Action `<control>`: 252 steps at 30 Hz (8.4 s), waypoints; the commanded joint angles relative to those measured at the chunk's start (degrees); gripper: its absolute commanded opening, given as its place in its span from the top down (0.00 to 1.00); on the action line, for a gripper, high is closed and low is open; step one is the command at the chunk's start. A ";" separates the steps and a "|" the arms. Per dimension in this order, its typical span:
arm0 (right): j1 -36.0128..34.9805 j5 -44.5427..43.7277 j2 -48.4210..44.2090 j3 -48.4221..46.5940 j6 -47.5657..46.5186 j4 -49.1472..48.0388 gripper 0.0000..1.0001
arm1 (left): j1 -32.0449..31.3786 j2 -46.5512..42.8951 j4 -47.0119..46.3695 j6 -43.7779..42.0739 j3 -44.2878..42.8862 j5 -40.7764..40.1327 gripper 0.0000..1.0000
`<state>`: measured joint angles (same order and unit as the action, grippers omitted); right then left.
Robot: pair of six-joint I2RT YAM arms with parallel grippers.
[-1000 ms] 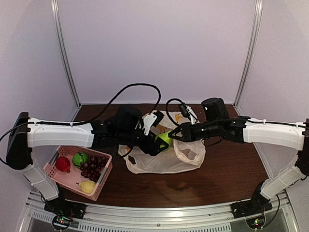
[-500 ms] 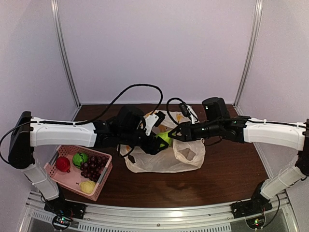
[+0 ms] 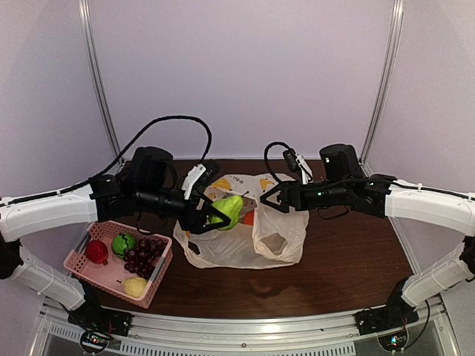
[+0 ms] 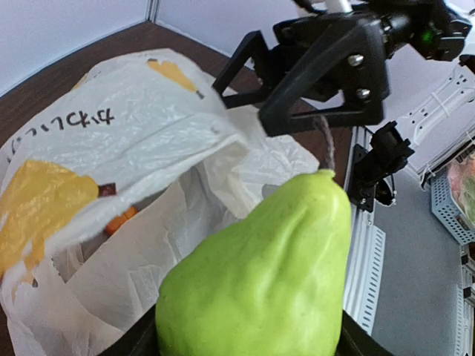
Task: Untie the knot of the plastic bag and take out the fruit
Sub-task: Pass from the right arm to the left, then place the fake fruit in the bin, then adjust the bag opening on the takeout bag, then reach into the gripper in the takeout bag.
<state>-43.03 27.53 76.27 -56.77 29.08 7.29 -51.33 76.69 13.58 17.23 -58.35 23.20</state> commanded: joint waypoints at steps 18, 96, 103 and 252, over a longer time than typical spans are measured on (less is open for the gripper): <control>0.53 -7.71 -1.61 1.78 -3.25 4.20 0.07 | 24.40 -19.71 20.59 11.17 5.95 -11.52 0.60; -1.25 -5.72 -10.88 2.06 -12.61 5.74 0.00 | 47.82 -34.91 13.77 6.88 18.03 -0.56 0.12; -10.42 -24.00 -11.64 1.92 -17.24 5.91 0.00 | 25.53 -25.82 7.44 6.15 15.24 -3.93 0.11; -9.31 -33.75 42.93 -25.05 -11.14 -5.53 0.66 | 12.31 -6.07 -8.00 11.67 13.88 3.62 1.00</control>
<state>-52.66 -7.97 125.43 -83.33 19.46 1.93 -39.00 71.13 8.62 27.73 -44.95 28.73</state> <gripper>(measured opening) 0.511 0.004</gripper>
